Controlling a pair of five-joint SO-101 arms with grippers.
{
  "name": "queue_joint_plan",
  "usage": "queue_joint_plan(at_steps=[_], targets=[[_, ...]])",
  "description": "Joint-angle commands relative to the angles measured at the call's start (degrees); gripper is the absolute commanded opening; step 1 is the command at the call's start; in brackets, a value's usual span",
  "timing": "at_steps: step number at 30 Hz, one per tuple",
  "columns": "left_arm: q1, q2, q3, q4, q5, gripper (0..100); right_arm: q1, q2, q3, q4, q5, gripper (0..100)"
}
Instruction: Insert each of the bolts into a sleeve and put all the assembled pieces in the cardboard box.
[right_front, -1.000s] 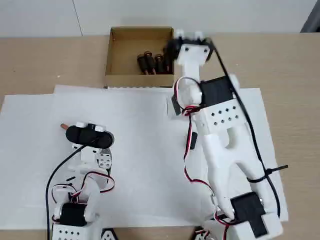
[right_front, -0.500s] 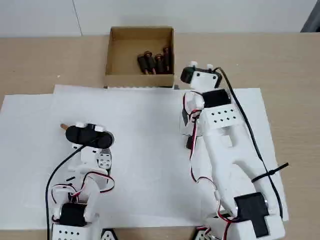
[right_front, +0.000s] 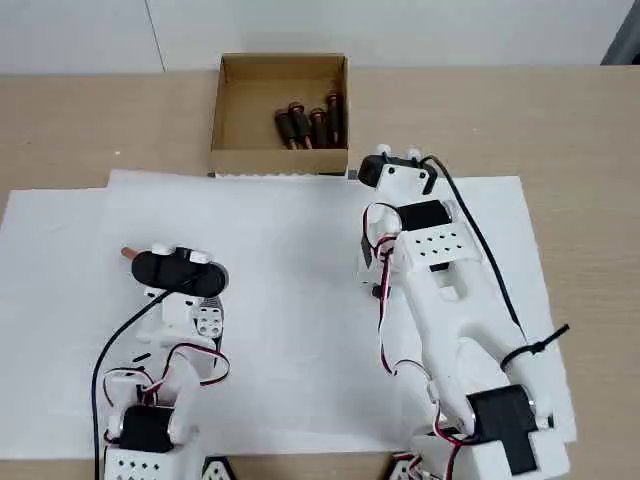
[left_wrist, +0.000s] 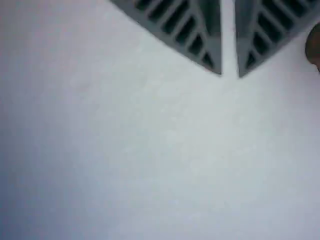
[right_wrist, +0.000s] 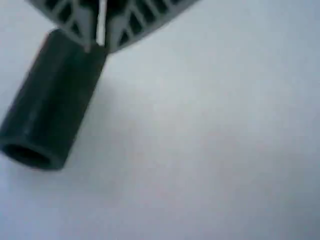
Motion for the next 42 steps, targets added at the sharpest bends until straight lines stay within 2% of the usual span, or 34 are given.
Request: queue_joint_plan(at_steps=[1, 11, 20, 26, 28, 34, 42], targets=[[0.0, -0.53, -0.13, -0.09, 0.09, 1, 0.31, -2.07, -0.35, -0.57, 3.08, 0.5], [0.0, -0.53, -0.13, -0.09, 0.09, 1, 0.4, -1.98, -0.62, -0.66, 4.75, 0.5], [0.0, -0.53, -0.13, -0.09, 0.09, 1, 0.66, -1.89, -0.26, -6.46, 4.84, 0.5], [0.0, -0.53, -0.13, -0.09, 0.09, 1, 0.75, -1.8, -0.18, -6.37, 4.84, 0.6], [0.0, -0.53, -0.13, -0.09, 0.09, 1, 0.75, -1.89, -0.18, -6.11, 4.84, 3.7], [0.0, -0.53, -0.13, -0.09, 0.09, 1, 1.98, -1.89, -0.18, -6.29, 4.57, 22.1], [0.0, -0.53, -0.13, -0.09, 0.09, 1, 1.63, -1.36, 0.0, -6.11, 4.4, 19.3]])
